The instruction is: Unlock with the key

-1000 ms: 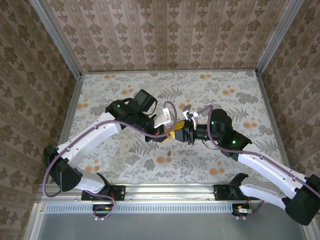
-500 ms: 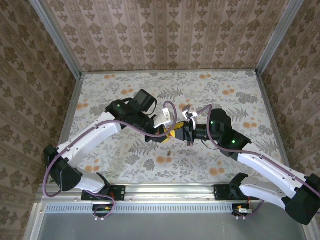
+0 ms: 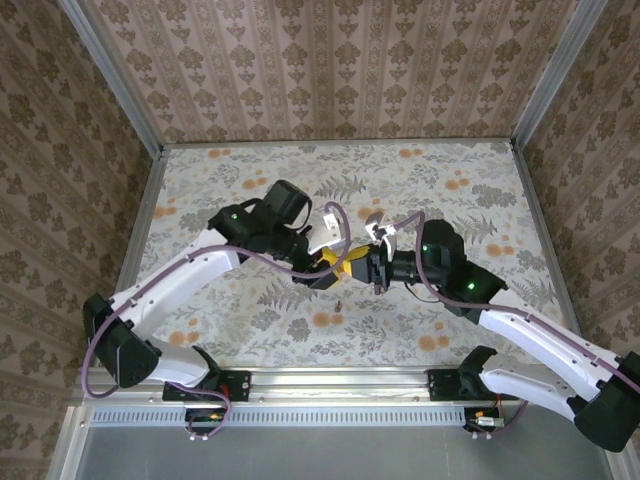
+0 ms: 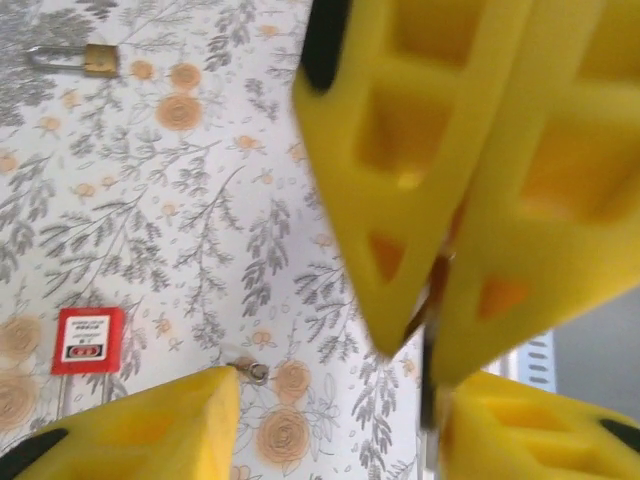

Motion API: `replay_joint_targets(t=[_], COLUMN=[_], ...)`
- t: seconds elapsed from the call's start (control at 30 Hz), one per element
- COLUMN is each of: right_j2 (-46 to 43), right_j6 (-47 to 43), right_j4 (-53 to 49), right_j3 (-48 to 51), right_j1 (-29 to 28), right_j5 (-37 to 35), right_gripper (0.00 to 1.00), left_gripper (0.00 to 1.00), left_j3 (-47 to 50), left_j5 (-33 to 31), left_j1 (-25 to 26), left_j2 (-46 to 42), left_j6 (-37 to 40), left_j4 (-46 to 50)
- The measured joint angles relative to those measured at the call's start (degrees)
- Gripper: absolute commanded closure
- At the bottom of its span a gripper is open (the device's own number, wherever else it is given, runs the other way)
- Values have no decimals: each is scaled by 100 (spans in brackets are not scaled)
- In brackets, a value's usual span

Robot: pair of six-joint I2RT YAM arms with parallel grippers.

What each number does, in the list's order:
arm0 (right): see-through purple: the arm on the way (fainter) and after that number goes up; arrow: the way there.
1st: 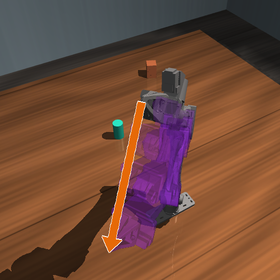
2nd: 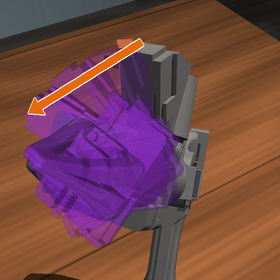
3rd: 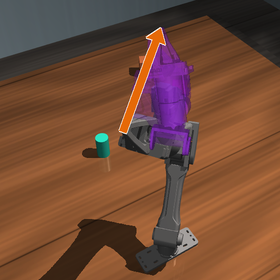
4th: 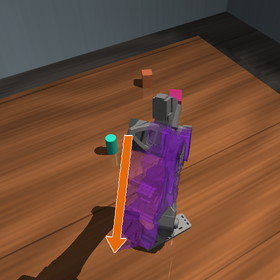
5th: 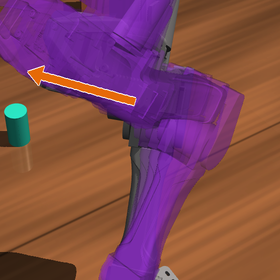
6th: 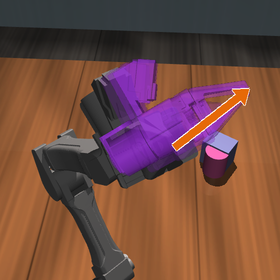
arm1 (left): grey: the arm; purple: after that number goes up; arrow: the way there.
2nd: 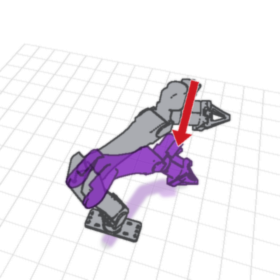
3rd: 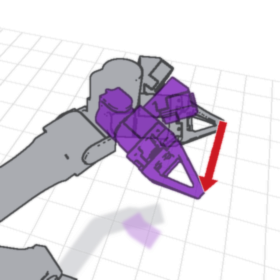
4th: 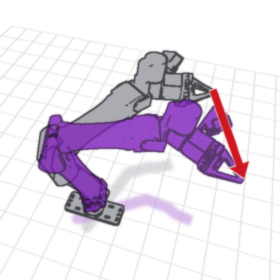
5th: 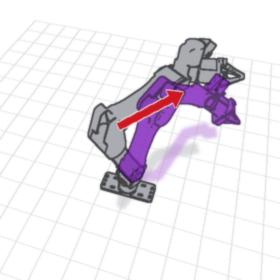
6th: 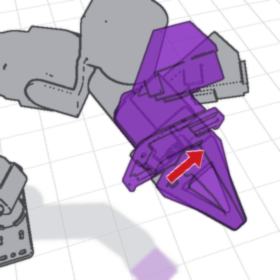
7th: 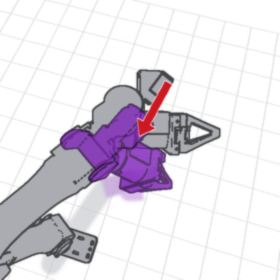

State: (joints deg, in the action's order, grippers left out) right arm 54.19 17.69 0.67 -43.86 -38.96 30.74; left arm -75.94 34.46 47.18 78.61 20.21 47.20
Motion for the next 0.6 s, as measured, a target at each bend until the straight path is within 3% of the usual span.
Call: replay_joint_targets(t=[0.3, 0.37, 0.6], right_j2=[-247, -278, -457], right_j6=[-114, -127, -118], right_j4=[-562, -658, -927], right_j3=[-232, -234, -232], right_j1=[2, 4, 39], right_j5=[-1071, -1335, -2173], right_gripper=[100, 100, 100], left_gripper=[16, 0, 4], left_j3=[1108, 1325, 1620], left_j5=[-767, -1010, -2317], left_j1=[-2, -2, -2], left_j2=[-988, -1161, -1294], left_j6=[-411, -474, -732], left_j4=[-1215, -1484, -2240])
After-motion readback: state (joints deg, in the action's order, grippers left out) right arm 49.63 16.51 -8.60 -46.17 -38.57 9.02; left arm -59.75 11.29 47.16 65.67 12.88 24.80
